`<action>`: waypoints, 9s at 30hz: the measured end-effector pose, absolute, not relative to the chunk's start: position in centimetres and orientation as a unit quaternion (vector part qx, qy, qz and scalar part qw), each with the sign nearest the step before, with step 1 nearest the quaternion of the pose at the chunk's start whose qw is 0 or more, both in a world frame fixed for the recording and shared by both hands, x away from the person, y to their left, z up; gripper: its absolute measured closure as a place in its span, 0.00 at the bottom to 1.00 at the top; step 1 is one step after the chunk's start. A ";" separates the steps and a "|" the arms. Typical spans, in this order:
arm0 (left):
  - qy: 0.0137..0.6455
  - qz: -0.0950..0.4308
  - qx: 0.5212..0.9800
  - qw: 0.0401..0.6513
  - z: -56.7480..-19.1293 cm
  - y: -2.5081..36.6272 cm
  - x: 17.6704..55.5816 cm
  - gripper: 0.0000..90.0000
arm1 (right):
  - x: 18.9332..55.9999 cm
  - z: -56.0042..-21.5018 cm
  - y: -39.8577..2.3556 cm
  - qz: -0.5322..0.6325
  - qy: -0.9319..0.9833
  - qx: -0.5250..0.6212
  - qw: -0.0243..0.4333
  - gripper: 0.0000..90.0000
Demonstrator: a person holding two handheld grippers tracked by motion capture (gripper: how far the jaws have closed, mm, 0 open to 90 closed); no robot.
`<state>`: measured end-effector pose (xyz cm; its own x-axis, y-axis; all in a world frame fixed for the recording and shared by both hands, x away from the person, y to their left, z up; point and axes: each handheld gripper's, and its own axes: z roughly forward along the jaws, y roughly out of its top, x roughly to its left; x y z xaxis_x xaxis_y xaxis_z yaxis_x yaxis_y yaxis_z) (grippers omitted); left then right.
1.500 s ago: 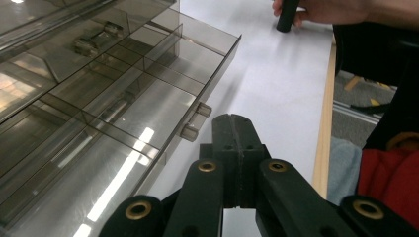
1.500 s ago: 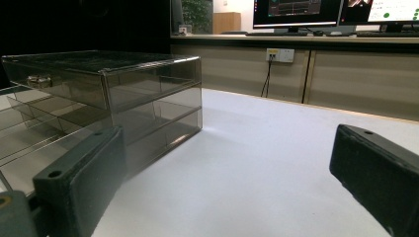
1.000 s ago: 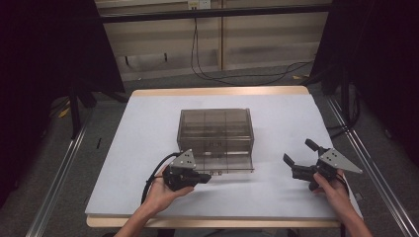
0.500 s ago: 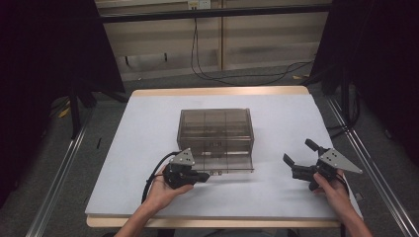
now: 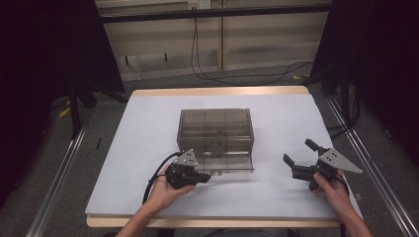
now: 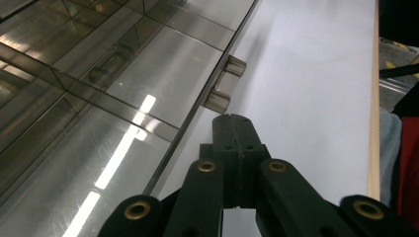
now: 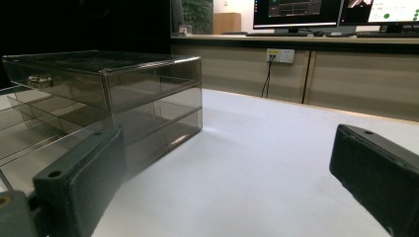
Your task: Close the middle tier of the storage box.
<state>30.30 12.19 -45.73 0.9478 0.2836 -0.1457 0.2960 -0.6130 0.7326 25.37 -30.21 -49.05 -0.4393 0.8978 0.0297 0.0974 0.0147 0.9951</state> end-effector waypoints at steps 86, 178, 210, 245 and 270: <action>0.199 0.009 0.887 0.417 -46.0 12.3 31.0 1.00 | 25.4 -49.0 -30.2 0.578 0.621 0.399 0.348 0.01; 0.229 0.017 0.868 0.441 -45.6 13.0 32.1 1.00 | 25.4 -49.0 -30.2 0.578 0.619 0.403 0.347 0.01; 0.238 0.016 0.861 0.449 -45.4 12.3 32.8 1.00 | 25.4 -49.0 -30.2 0.578 0.620 0.403 0.346 0.01; 0.249 0.023 0.859 0.447 -45.7 12.2 33.8 1.00 | 25.4 -49.0 -30.2 0.578 0.620 0.402 0.346 0.01; 0.273 0.026 0.846 0.457 -46.0 12.3 35.1 1.00 | 25.4 -49.0 -30.2 0.578 0.620 0.402 0.346 0.01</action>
